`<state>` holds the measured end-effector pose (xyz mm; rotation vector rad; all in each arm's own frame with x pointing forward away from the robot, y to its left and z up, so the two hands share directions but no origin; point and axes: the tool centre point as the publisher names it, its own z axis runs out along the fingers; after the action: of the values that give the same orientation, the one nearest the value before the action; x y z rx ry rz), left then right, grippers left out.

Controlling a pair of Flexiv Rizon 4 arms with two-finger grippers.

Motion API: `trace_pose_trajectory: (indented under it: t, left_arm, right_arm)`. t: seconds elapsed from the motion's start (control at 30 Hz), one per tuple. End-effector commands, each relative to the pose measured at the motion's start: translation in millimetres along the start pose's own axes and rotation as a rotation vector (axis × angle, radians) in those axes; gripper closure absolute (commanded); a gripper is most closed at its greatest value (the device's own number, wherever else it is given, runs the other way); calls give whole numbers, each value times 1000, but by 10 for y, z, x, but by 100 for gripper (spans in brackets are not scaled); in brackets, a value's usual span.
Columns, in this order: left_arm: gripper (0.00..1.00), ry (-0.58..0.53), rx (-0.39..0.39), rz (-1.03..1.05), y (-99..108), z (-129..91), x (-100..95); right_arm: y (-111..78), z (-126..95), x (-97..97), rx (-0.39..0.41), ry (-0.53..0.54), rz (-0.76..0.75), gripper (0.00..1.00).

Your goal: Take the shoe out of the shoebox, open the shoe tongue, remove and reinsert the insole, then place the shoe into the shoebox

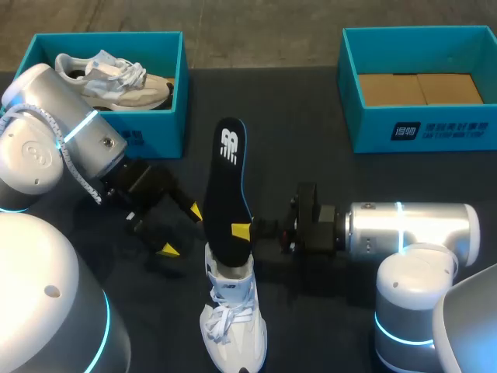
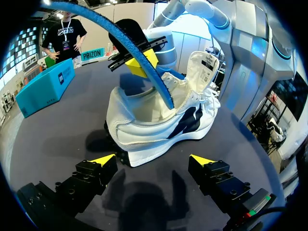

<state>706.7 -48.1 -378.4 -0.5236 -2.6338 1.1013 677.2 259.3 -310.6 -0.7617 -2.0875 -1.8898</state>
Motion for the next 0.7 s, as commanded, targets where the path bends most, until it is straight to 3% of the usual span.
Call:
trace_pose_trajectory:
  t: [0.03, 0.47, 0.7]
  left_arm:
    - [0, -1, -3, 0, -3, 0, 8]
    - [0, -1, -3, 0, -3, 0, 8]
    - [0, -41, -61, 8, -76, 10, 97]
  right_arm:
    - [-14, 60, -2, -1, 2, 1, 100]
    - [-37, 98, 20, -5, 5, 5, 100]
    - [-67, 103, 19, -9, 4, 14, 100]
